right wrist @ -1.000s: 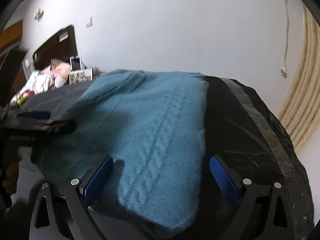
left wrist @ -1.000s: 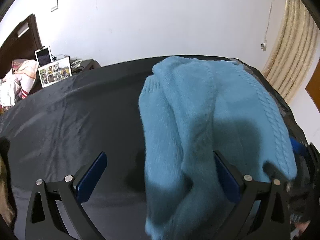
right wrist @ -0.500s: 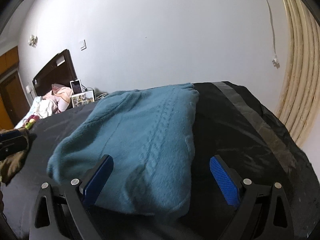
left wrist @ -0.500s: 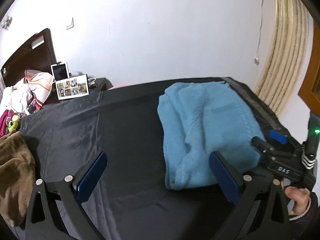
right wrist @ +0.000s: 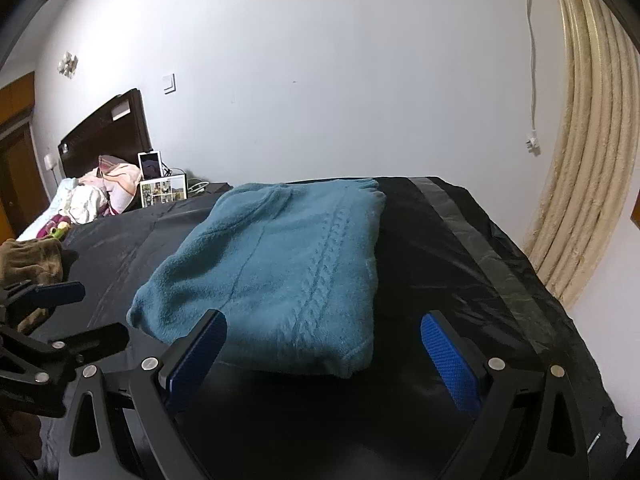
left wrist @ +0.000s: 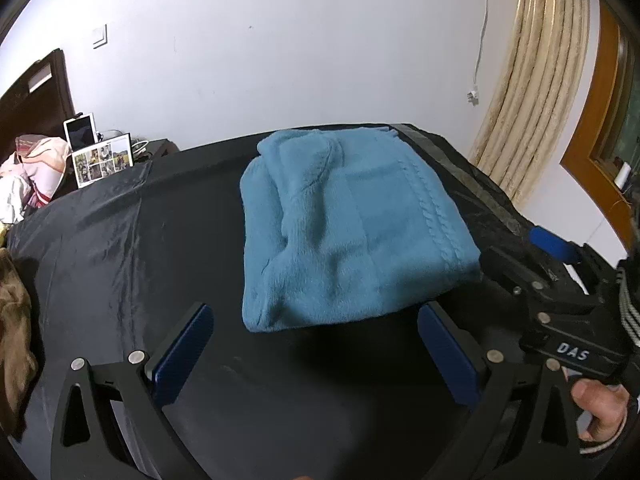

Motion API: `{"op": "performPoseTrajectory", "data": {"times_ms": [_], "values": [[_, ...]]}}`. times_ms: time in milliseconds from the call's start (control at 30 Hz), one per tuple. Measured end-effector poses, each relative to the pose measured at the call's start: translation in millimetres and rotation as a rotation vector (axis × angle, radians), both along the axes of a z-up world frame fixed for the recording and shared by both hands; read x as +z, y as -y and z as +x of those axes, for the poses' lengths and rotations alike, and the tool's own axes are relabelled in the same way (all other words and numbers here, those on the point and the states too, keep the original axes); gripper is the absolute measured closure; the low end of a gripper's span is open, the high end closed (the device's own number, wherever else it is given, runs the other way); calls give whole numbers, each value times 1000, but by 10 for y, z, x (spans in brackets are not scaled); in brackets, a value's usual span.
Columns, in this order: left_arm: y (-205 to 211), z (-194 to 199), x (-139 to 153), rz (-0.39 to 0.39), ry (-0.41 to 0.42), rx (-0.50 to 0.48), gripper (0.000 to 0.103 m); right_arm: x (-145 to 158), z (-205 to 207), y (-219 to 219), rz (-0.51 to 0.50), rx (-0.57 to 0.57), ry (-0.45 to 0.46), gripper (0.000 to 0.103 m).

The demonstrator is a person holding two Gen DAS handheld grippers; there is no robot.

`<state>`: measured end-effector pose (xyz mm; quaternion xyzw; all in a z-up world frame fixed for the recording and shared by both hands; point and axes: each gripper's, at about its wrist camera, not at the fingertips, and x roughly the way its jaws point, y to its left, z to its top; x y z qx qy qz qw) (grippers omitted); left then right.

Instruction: Fold clothes

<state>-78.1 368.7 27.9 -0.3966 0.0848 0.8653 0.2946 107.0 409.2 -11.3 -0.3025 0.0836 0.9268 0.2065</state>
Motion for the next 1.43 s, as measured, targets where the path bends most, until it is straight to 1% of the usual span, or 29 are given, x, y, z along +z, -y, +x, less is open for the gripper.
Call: {"op": "performPoseTrajectory", "data": {"times_ms": [233, 367, 533, 700, 800, 900, 1033, 1233, 1367, 1433], "values": [[32, 101, 46, -20, -30, 18, 0, -66, 22, 61, -22, -1, 17, 4], [-5, 150, 96, -24, -51, 1, 0, -33, 61, 73, -16, -17, 9, 4], [5, 148, 112, -13, -44, -3, 0, 25, 116, 65, 1, -43, 1, 4], [87, 120, 127, -34, -79, 41, 0, 26, 64, 93, 19, -29, 16, 4], [166, 38, 110, -43, -82, 79, 0, 9, -26, 125, 33, -13, 29, 4], [178, -29, 69, -51, -69, 89, 0, -22, -95, 134, 34, -7, 41, 4], [129, -38, 47, -53, -64, 75, 0, -54, -97, 118, 26, -16, 49, 4], [80, -3, 83, -40, -79, 57, 0, 3, -46, 100, 32, -34, 34, 4], [111, 25, 93, -16, -106, 59, 0, -19, -57, 110, 30, -28, 38, 4], [113, 40, 93, -25, -121, 59, 0, -41, -64, 122, 26, -24, 42, 4]]}}
